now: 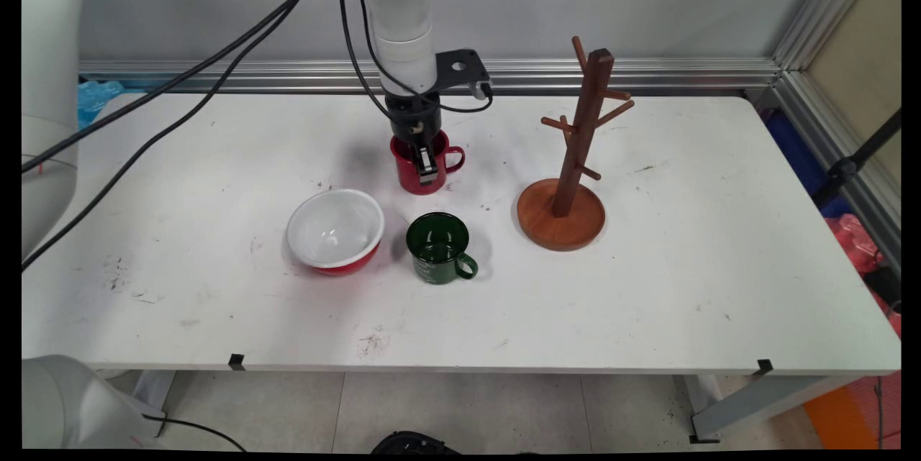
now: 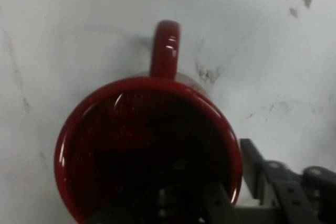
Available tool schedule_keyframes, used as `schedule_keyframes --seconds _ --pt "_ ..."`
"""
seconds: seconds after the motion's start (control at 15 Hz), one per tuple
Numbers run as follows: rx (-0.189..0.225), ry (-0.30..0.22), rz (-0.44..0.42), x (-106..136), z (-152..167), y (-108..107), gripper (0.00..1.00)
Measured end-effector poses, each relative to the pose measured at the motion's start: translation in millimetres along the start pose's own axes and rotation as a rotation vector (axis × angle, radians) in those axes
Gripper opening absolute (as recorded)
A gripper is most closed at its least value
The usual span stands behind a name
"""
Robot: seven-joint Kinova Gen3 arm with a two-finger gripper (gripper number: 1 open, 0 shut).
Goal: Place the picked object on the table
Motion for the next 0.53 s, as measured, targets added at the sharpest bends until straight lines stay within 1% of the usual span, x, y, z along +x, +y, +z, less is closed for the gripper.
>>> schedule_keyframes --seconds 0.33,0.53 --pt "0.001 0.008 -0.005 3.9 0.0 -2.5 1.00" --pt "0.002 0.027 0.001 5.5 -4.9 -3.2 1.00"
